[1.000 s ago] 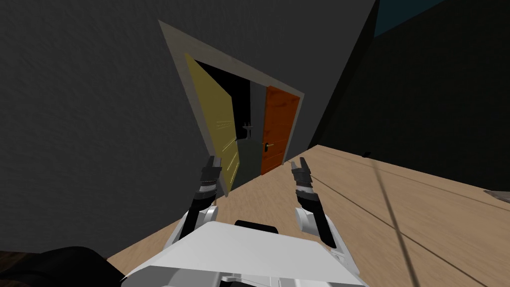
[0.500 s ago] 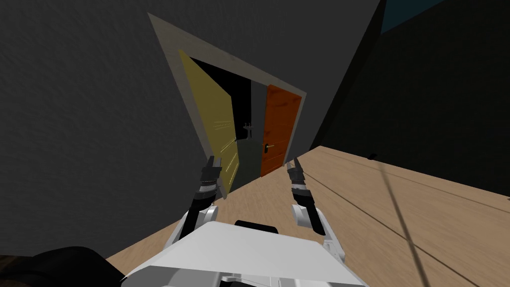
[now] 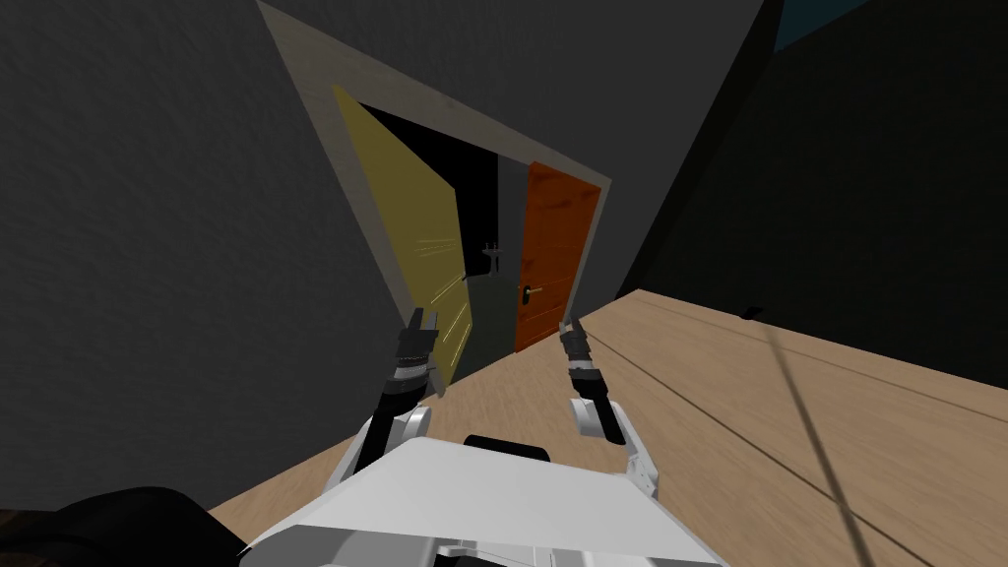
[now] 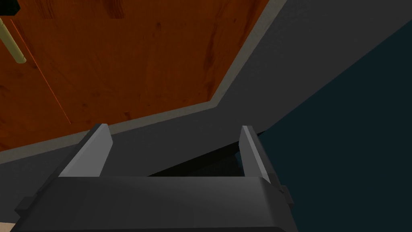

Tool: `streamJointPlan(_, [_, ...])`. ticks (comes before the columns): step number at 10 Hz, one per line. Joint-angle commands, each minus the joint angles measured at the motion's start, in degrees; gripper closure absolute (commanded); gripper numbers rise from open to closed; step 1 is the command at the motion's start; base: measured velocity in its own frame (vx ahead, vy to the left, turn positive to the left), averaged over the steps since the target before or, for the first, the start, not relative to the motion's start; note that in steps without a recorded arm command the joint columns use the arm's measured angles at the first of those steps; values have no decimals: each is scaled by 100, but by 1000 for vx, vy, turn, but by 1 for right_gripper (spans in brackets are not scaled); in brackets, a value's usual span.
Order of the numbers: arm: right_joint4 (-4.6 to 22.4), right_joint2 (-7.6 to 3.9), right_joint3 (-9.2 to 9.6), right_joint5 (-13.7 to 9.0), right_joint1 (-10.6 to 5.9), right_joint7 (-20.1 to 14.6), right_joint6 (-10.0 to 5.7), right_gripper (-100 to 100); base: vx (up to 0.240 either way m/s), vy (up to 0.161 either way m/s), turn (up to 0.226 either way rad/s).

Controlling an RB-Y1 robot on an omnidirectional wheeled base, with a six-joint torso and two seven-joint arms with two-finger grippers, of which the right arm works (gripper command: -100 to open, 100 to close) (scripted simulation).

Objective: Push the door open

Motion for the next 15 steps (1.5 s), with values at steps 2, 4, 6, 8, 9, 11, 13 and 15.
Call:
streamJointPlan(2, [455,-49,53,107,-270,-162,-52,-100,97,-62,45])
streamJointPlan(4, [817,-96,86,184,-478,-288,-89,-100,104,-69,45])
streamJointPlan(6, [1192,-140,120,263,-691,-418,-126,-100,78,-74,42])
streamJointPlan(8, [1397,-161,137,302,-798,-483,-145,-100,55,-49,24])
streamJointPlan(9, [1583,-183,153,342,-905,-548,-163,-100,73,-57,49])
streamJointPlan(11, [1955,-224,187,421,-1119,-678,-201,-100,89,-60,47])
streamJointPlan(13, [2328,-264,221,500,-1333,-808,-238,-100,89,-89,46])
streamJointPlan(15, [2696,-303,254,578,-1545,-937,-275,-100,100,-71,43])
